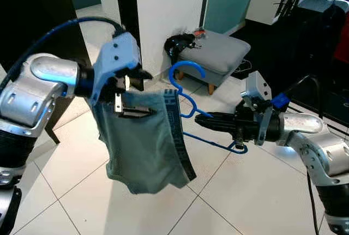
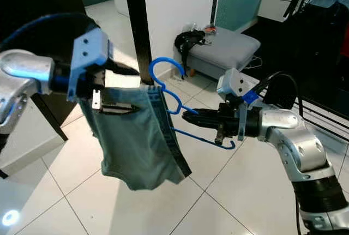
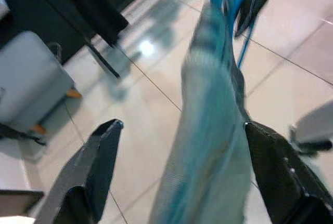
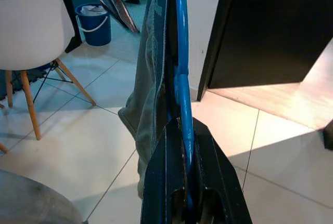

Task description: Hang hanger

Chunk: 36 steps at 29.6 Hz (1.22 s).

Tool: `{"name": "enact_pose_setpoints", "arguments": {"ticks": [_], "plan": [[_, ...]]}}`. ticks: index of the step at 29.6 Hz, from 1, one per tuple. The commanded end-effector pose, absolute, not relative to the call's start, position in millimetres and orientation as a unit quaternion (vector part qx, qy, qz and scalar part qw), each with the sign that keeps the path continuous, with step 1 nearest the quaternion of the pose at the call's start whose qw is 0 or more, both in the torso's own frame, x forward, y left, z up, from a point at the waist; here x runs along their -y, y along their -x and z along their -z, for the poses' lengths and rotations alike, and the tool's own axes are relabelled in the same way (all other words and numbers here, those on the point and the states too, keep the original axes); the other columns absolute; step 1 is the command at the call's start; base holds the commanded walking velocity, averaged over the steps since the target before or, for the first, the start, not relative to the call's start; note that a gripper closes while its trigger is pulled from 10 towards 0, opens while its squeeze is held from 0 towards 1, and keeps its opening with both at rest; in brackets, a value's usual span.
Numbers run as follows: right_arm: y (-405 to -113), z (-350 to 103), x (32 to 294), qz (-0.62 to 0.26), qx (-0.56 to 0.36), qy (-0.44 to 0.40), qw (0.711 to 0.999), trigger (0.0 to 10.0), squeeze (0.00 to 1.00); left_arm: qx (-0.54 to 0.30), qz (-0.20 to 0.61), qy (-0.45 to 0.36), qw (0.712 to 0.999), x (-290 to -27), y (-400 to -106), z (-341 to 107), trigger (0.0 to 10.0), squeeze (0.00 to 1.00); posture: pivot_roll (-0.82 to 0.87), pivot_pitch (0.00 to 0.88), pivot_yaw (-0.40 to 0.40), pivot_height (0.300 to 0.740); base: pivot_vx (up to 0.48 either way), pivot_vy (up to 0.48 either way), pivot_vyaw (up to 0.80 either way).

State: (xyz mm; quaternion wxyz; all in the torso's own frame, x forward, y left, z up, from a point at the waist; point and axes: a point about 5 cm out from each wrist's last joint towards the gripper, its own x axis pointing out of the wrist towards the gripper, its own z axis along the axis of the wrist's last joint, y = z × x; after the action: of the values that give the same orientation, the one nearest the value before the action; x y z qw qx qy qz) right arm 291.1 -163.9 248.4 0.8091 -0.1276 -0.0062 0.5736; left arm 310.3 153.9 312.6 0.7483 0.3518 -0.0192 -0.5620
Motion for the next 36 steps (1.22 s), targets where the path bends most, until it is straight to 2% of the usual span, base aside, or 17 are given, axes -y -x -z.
{"name": "enact_pose_setpoints", "arguments": {"ticks": [1,7,12,22,23,24,25,33,36], "plan": [[-288,-254,161,-0.579,0.020,0.145,0.802,10.0,0.00,-0.008,0.557,-0.374,0.742,-161,-313,-310,0.2,0.00,0.01,0.056,0.019,0.740,0.000,0.000,0.00],[-287,-258,160,-0.580,0.028,0.148,0.800,10.0,0.00,-0.034,0.559,-0.380,0.736,-166,-318,-301,0.0,0.00,0.01,0.060,0.020,0.740,0.000,0.000,0.00],[-286,-258,160,-0.579,0.028,0.151,0.801,10.0,0.00,-0.020,0.561,-0.360,0.745,-165,-321,-304,0.0,0.00,0.01,0.058,0.023,0.740,0.000,0.000,0.00],[-289,-256,162,-0.563,0.030,0.159,0.810,10.0,0.00,-0.015,0.570,-0.347,0.745,-167,-322,-302,0.0,0.00,0.00,0.053,0.024,0.740,0.000,0.000,0.00],[-289,-257,163,-0.563,0.031,0.154,0.811,10.0,0.22,-0.010,0.573,-0.343,0.744,-166,-321,-304,0.0,0.00,0.00,0.053,0.025,0.740,0.000,0.000,0.00],[-289,-257,163,-0.563,0.031,0.154,0.811,10.0,0.22,-0.010,0.573,-0.343,0.744,-166,-321,-304,0.0,0.00,0.00,0.053,0.025,0.740,0.000,0.000,0.00],[-289,-258,164,-0.564,0.031,0.147,0.812,10.0,0.99,-0.004,0.578,-0.339,0.742,-166,-320,-305,0.0,0.00,0.00,0.053,0.025,0.740,0.000,0.000,0.00],[-292,-261,175,-0.543,0.035,0.138,0.827,10.0,1.00,0.014,0.583,-0.333,0.741,-167,-319,-310,0.0,0.00,0.00,0.046,0.025,0.740,0.000,0.000,0.00],[-292,-266,195,-0.509,0.041,0.134,0.849,10.0,1.00,0.024,0.573,-0.337,0.747,-172,-320,-313,0.0,0.00,0.00,0.046,0.023,0.740,0.000,0.000,0.00]]}}
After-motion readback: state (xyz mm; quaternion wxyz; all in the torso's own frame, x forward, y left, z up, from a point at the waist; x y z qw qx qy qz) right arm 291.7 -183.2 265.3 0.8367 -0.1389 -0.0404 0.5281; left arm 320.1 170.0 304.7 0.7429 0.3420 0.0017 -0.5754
